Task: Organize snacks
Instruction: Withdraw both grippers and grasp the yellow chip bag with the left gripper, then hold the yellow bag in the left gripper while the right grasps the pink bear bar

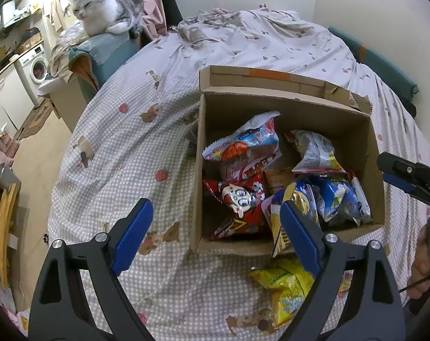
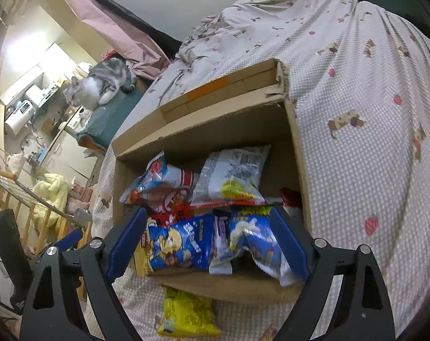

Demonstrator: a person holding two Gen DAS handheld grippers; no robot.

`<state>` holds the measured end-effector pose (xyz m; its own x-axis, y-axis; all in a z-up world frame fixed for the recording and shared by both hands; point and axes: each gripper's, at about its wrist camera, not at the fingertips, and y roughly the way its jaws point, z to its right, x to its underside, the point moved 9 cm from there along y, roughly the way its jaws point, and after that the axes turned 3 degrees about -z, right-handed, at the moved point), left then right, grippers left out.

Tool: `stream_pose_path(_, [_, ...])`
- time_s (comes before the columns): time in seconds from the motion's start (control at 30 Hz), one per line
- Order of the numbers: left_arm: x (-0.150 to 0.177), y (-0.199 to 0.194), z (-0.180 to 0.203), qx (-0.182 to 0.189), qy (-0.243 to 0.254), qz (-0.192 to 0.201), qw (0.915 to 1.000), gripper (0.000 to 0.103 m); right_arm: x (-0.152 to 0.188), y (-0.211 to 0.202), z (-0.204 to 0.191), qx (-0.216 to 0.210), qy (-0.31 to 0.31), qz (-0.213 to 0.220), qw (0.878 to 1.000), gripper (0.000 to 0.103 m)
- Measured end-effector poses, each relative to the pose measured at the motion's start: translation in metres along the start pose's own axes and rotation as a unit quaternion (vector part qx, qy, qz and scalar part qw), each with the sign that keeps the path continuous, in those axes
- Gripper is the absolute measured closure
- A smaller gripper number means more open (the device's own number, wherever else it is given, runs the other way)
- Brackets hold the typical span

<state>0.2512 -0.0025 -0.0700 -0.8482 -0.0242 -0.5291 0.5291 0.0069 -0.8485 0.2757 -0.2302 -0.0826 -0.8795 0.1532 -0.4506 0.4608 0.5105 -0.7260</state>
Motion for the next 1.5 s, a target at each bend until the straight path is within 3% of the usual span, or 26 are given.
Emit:
stream_pose_path(0.3, [0.030, -0.008, 0.003, 0.008, -0.008, -0.020, 0.9997, 0.014, 0.035, -0.029, 0.008, 0.012, 0.016, -0.017, 1.000, 0.013])
stream_pose_path(0.5, [0.067, 0.005, 0.026, 0.038, -0.009, -0.082, 0.9959, 0.014, 0.069, -0.043, 0.041, 0.031, 0.061, -0.046, 0.997, 0.013])
stream_pose_path(0.63, [0.097, 0.029, 0.060, 0.064, -0.005, -0.159, 0.9852, 0.014, 0.100, -0.034, 0.072, 0.071, 0.079, -0.102, 0.989, 0.013])
stream_pose_path(0.77, [0.111, 0.052, 0.073, 0.038, -0.031, -0.193, 0.9799, 0.014, 0.135, -0.020, 0.092, 0.090, 0.099, -0.166, 0.977, 0.013])
stream_pose_path(1.0, [0.129, 0.093, 0.088, -0.013, -0.043, -0.244, 0.9687, 0.014, 0.131, -0.022, 0.088, 0.104, 0.081, -0.164, 0.978, 0.013])
stream_pose_path(1.1, [0.132, 0.099, 0.091, -0.005, -0.073, -0.249, 0.9658, 0.015, 0.134, -0.019, 0.091, 0.106, 0.090, -0.173, 0.975, 0.013])
stream_pose_path(1.27, [0.137, 0.101, 0.100, -0.028, -0.042, -0.242, 0.9689, 0.053, 0.126, -0.020, 0.080, 0.089, 0.064, -0.176, 0.978, 0.013])
stream_pose_path(1.5, [0.136, 0.088, 0.108, -0.062, -0.016, -0.236, 0.9695, 0.062, 0.110, -0.045, 0.081, 0.079, 0.035, -0.157, 0.984, 0.013])
